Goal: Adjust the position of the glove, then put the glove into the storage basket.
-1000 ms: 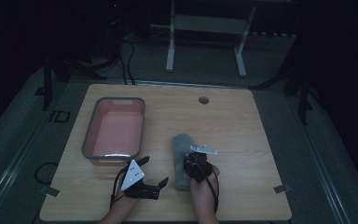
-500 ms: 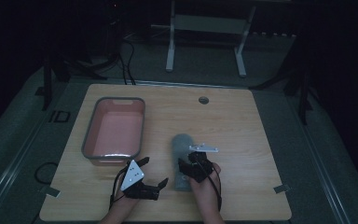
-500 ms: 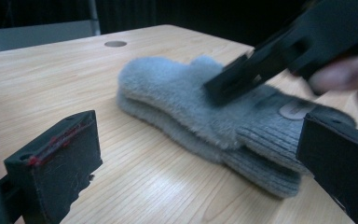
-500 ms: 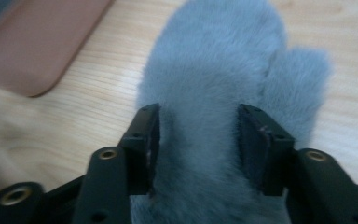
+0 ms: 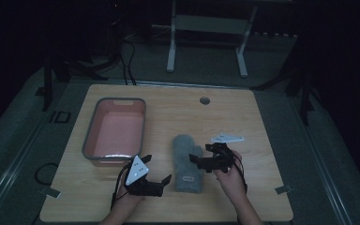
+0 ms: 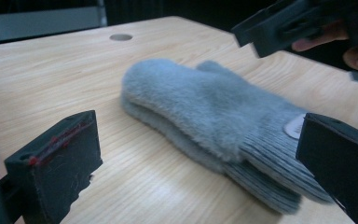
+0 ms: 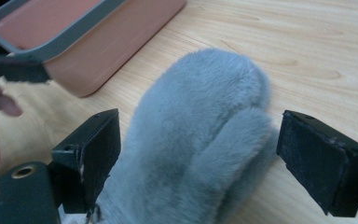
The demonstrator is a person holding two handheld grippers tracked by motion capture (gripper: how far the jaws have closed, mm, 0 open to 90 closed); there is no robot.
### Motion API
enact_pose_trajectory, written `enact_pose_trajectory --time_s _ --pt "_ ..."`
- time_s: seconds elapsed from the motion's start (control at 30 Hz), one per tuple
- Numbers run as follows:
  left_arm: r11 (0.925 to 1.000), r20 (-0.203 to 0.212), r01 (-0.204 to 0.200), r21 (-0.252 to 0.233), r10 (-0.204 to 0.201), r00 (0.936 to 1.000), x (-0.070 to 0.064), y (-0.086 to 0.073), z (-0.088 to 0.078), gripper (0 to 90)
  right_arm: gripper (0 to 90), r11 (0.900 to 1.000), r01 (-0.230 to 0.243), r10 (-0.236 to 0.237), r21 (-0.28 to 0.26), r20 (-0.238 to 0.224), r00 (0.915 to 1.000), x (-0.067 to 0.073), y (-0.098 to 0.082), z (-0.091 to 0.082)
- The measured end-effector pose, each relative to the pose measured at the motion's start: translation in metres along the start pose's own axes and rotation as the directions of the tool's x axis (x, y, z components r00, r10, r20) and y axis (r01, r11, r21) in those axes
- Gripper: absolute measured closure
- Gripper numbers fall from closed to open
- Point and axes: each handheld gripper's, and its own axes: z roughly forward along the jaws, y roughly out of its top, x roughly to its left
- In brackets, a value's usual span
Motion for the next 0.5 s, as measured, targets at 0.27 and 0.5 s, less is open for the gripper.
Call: enact_pose_trajectory --time_s 0.27,0.5 --pt "0.9963 0.095 0.047 0.073 -0.053 0.9941 -0.007 0.017 0.02 0.2 12.8 0.991 0.128 -0.128 0.03 -0.03 0.9914 -0.021 -0.014 -0.008" --pt "0.9854 0.063 0.07 0.155 -0.081 0.9948 0.0 0.031 0.043 12.9 14.9 0.992 0.097 -0.093 0.084 -0.05 0.9944 -0.022 -0.019 0.002"
